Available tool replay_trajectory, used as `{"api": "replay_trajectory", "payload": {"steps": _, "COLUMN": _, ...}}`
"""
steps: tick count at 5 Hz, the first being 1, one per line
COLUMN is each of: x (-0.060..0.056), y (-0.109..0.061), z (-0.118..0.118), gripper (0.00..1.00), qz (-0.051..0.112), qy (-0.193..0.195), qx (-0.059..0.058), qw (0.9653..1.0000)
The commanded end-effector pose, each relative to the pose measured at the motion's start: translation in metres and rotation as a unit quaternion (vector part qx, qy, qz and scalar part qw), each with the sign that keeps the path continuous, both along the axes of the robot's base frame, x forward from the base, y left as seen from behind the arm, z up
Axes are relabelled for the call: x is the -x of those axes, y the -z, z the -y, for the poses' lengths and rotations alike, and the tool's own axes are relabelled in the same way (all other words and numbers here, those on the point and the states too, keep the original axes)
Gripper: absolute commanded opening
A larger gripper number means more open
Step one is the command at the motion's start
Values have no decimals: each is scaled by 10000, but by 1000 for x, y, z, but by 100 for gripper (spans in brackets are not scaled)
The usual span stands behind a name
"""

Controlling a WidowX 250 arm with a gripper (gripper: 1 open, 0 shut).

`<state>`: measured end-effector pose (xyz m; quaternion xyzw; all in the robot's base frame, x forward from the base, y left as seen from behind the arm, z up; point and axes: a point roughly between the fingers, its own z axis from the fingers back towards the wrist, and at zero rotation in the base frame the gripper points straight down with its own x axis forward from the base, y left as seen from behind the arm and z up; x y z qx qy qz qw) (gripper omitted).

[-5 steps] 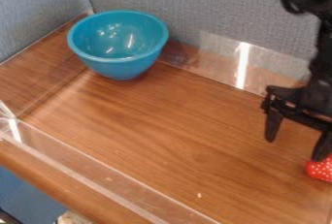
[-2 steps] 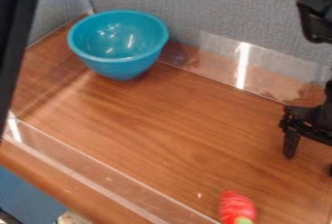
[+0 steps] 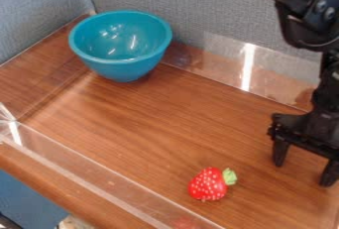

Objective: Put the strawberry in the blue bowl

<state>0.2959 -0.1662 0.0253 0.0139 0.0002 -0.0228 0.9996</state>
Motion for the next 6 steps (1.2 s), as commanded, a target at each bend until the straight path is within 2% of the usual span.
{"api": "replay_trajectory", "payload": {"steps": 1, "x": 2, "y": -12, "z": -15, "gripper": 100, "qz": 142, "qy": 12, "qx": -74, "qw": 9999}}
{"api": "replay_trajectory", "payload": {"steps": 3, "x": 6, "y": -9, "z": -60, "gripper": 100, "qz": 99, "qy": -171, "qx": -395, "qw": 9990}}
{"api": "replay_trajectory", "payload": {"steps": 4, "x": 7, "y": -5, "z": -76, "gripper": 100, "qz": 24, "qy": -290, "qx": -497, "qw": 9983}}
{"api": "replay_trajectory", "payload": {"steps": 6, "x": 10, "y": 1, "z": -79, "gripper": 100, "qz": -201, "qy": -312, "qx": -558, "qw": 9978}}
